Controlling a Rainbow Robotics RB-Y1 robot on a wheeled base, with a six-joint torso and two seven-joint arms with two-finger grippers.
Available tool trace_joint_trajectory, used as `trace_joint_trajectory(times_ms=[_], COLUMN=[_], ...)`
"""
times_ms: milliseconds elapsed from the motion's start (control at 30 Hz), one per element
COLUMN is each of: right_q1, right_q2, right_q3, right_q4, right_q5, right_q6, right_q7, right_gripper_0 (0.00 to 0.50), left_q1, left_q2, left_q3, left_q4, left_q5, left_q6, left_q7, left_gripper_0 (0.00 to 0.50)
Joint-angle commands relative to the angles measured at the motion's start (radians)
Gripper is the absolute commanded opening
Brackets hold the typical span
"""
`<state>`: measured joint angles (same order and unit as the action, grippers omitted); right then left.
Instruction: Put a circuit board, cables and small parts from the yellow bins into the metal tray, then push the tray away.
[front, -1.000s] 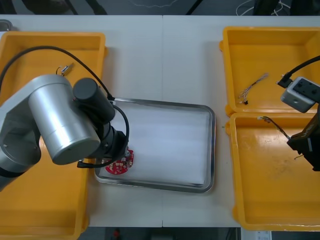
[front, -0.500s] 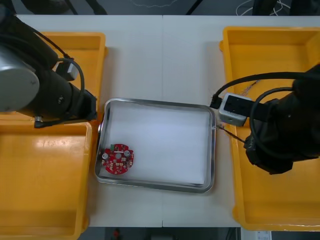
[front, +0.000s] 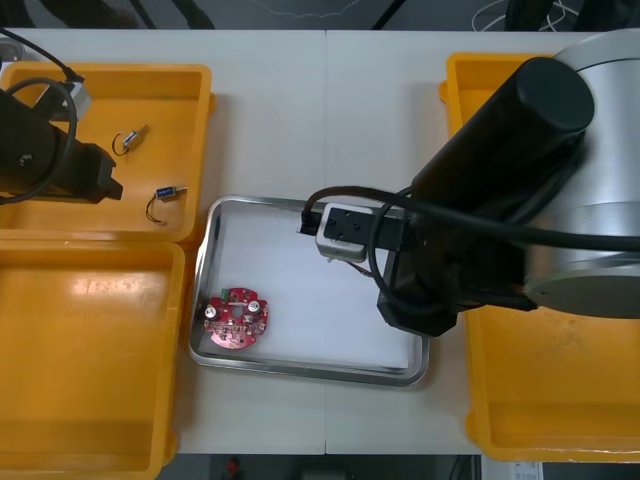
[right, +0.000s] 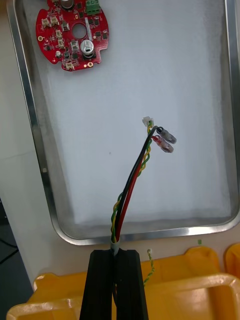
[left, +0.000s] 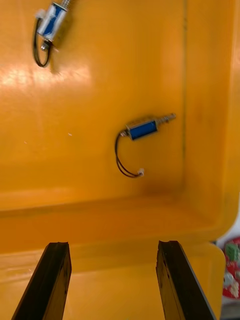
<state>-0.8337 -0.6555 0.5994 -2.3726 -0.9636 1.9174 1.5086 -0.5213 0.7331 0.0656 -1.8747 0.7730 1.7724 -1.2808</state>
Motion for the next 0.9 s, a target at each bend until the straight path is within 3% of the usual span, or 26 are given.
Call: trace_joint_trajectory(times_ms=[33, 267, 533, 900], right_q1=[-0.033, -0.001, 0.067, 0.122], right_q2=[0.057, 0.116, 0.142, 0.183], right_q3=[0.085, 0.175, 0.293, 0.376], right_q4=[0.046, 0.124, 0.214, 0.34], right_q5=[0.082, 0.209, 0.316, 0.414], right_q6=[0.003, 0.003, -0.104, -0.212], right_q7=[0.148, 0.217, 0.229, 0.233], right_gripper_0=[0.0, 0.0, 0.0, 0.0], left_q1=[-0.065, -0.135, -0.212, -0.276], left_q2=[0.04, 0.039, 0.039, -0.015], left_q3=[0.025, 0.01, -0.086, -0.141], left_q4=[0.085, 0.236, 0.44, 0.666], left_q5=[-0.034, -0.035, -0.032, -0.026], left_q6=[-0.103, -0.231, -0.45, -0.673], left_q7=[-0.152, -0.299, -0.428, -0.555], left_gripper_0=[0.5, 0.5, 0.5, 0.5])
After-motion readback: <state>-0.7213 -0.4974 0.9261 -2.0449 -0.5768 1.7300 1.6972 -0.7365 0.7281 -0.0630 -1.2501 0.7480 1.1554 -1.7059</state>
